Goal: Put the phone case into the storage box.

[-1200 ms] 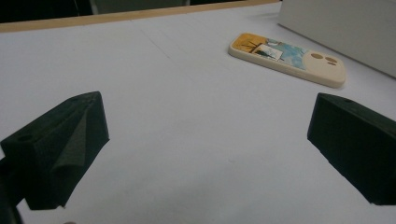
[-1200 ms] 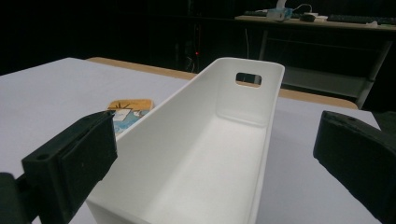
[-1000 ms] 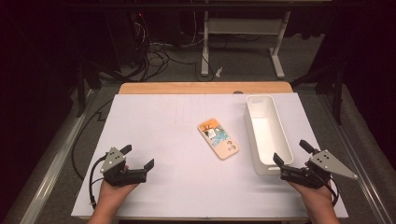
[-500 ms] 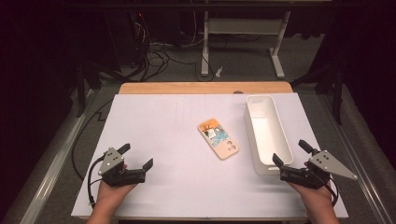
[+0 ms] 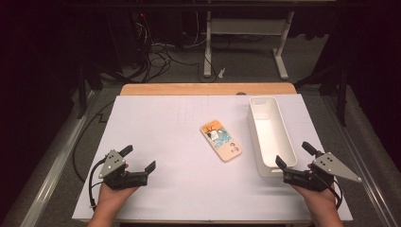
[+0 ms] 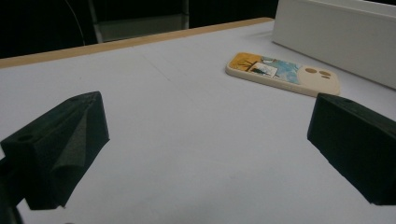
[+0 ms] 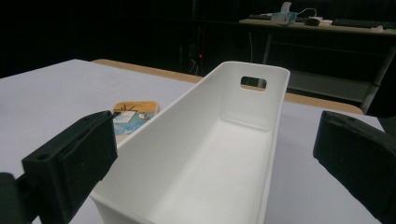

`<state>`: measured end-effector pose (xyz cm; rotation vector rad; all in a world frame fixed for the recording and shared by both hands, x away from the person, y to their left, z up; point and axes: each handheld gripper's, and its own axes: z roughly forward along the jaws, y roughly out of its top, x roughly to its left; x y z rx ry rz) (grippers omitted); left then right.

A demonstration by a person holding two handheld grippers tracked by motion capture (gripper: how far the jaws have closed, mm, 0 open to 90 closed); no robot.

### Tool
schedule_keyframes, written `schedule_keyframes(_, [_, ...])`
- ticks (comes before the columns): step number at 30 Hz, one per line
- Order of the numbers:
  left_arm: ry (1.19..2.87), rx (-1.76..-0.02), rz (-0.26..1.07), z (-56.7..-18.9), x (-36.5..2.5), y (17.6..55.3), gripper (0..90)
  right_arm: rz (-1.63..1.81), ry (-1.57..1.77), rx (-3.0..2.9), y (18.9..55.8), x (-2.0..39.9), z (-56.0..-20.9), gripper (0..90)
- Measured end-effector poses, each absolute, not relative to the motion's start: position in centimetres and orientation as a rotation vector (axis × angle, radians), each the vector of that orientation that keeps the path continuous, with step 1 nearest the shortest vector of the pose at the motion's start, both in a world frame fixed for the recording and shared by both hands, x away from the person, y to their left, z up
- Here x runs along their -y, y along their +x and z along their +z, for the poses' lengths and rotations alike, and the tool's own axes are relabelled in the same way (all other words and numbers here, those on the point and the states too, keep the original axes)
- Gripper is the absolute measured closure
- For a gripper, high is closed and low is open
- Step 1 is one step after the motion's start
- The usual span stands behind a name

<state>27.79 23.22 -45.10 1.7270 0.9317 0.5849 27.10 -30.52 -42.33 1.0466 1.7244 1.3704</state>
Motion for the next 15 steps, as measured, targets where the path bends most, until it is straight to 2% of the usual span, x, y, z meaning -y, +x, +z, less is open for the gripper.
schedule_keyframes(9, [1.726, -0.929, 0.558, -45.2, -22.7, 28.2, 0.2, 1.378, 1.033, -1.733, 26.9, 30.4, -42.2, 0.1])
schedule_keyframes(15, [1.713, -0.989, 0.547, -44.3, -22.3, 29.7, 0.3, 1.383, 1.032, -1.741, 26.9, 30.3, -42.3, 0.1])
